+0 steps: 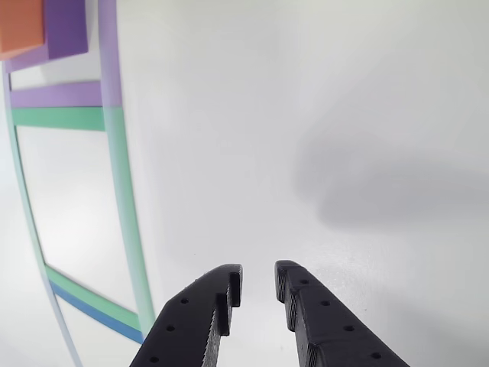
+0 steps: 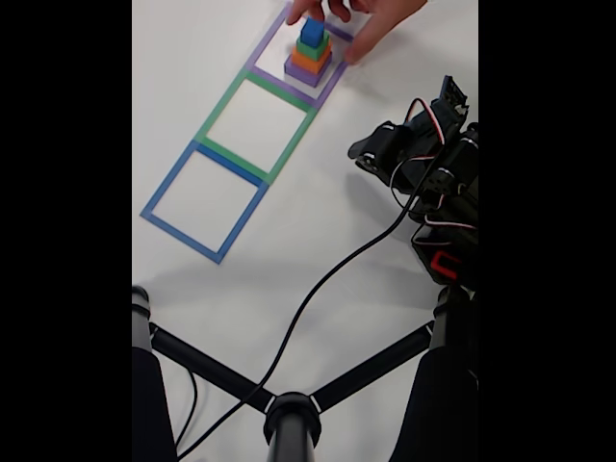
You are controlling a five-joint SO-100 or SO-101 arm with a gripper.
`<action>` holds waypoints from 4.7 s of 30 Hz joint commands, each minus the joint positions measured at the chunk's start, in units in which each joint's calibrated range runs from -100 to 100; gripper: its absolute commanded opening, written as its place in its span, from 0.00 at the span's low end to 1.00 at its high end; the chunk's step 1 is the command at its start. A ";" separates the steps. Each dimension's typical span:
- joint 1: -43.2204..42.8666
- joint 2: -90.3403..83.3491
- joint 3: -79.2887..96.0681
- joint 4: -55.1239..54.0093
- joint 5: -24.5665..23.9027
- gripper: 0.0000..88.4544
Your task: Tower of hanoi
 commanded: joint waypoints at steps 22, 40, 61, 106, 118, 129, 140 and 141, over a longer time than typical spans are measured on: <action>-0.69 -0.68 0.38 1.68 1.86 0.01; -0.69 -0.68 0.38 1.68 1.86 0.01; -0.69 -0.68 0.38 1.68 1.86 0.01; -0.69 -0.68 0.38 1.68 1.86 0.01; -3.13 -0.68 0.47 1.68 7.19 0.00; -1.00 -0.03 -0.80 0.95 10.13 0.00; 1.29 14.15 -18.98 -0.35 32.37 0.00; 1.37 15.51 -20.79 -0.59 32.74 0.00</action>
